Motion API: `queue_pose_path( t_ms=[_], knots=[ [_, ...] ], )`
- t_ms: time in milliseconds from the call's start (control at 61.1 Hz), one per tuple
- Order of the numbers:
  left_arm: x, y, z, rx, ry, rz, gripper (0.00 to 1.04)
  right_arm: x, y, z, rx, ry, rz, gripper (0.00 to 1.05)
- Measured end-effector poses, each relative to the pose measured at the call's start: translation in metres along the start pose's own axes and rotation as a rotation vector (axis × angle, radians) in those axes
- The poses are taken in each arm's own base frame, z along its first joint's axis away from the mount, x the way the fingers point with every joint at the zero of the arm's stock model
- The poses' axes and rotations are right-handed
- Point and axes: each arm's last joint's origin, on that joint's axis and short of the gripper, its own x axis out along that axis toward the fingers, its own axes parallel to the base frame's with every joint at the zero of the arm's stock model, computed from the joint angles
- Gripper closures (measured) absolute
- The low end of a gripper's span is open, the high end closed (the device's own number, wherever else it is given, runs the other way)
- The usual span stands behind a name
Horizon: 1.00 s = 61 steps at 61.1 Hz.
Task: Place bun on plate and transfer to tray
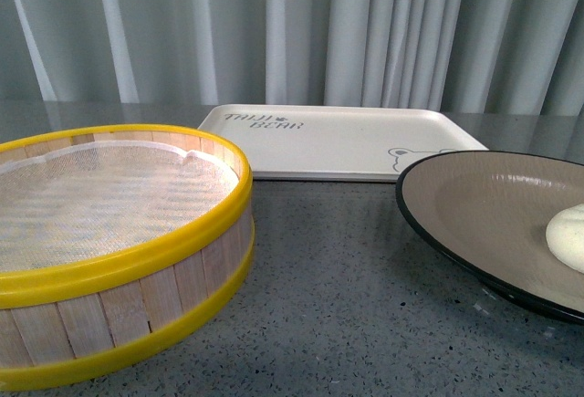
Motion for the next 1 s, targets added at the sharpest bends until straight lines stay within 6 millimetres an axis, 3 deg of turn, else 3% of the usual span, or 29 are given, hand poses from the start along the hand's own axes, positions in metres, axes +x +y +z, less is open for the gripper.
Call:
queue_pose_path(
  t_ms=[196, 246, 360, 589, 655, 998],
  knots=[
    [0.0, 0.0, 0.0, 0.0, 0.0, 0.0, 0.07, 0.011, 0.0, -0.014, 0.003, 0.061, -0.03, 0.09],
    [0.0, 0.0, 0.0, 0.0, 0.0, 0.0, 0.07, 0.013, -0.002, -0.017, 0.004, 0.074, -0.043, 0.14],
    [0.0, 0.0, 0.0, 0.0, 0.0, 0.0, 0.07, 0.015, -0.004, -0.02, 0.006, 0.085, -0.059, 0.35],
    [0.0, 0.0, 0.0, 0.0, 0.0, 0.0, 0.07, 0.014, -0.004, -0.021, -0.003, 0.089, -0.071, 0.89],
    [0.0, 0.0, 0.0, 0.0, 0.0, 0.0, 0.07, 0.014, -0.004, -0.02, -0.013, 0.086, -0.071, 0.99],
    [0.0, 0.0, 0.0, 0.0, 0.0, 0.0, 0.07, 0.011, 0.0, -0.025, -0.042, 0.086, -0.066, 1.02]
  ],
)
